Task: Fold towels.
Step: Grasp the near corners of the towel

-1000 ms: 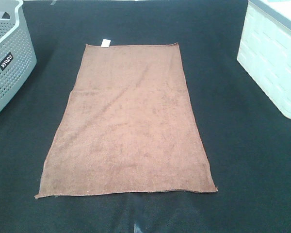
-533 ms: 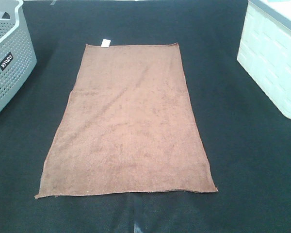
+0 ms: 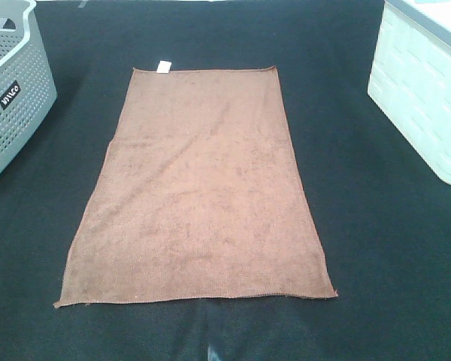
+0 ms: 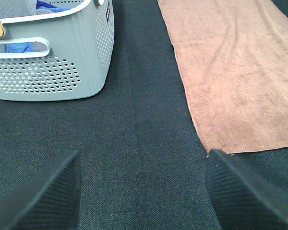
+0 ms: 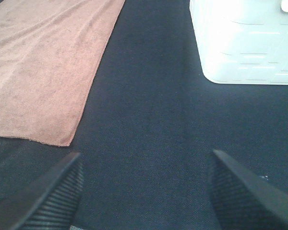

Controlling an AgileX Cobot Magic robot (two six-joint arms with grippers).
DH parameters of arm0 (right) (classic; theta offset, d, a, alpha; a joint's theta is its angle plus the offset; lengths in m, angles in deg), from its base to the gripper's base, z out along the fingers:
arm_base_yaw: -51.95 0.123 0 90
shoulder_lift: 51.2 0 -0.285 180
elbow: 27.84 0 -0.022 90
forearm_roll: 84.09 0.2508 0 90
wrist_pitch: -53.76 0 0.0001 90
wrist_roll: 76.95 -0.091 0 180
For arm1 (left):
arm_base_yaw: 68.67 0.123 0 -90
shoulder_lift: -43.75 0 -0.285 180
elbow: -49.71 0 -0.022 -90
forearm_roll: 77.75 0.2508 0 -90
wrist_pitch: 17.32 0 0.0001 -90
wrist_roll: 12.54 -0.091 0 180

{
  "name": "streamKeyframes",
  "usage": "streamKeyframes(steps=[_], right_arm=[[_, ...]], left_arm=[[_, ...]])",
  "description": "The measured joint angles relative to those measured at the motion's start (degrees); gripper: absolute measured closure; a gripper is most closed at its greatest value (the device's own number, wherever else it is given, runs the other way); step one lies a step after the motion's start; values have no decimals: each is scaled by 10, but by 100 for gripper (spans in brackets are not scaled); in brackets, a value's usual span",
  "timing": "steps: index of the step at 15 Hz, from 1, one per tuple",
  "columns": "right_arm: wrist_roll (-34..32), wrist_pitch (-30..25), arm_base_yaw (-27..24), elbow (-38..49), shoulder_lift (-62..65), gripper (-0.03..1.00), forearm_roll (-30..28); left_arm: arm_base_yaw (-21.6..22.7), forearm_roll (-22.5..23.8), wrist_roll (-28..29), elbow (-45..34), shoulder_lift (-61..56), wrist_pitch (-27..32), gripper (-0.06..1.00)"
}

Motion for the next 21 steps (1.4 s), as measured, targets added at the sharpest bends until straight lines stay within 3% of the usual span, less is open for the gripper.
streamKeyframes(steps=[16,17,19,21], right_arm=[[0,0,0,0,0,28,0],[-6,2,0,-1,-10,28,0],[-54,19,0,-18,-77,28,-1],[-80,29,0,-36,-157,28,-1]], left_arm=[[0,0,2,3,0,-5,25],[0,0,5,8,3,-26,25],[0,-9,38,12,59,-130,25],[0,-49,75,11,135,-210,25]])
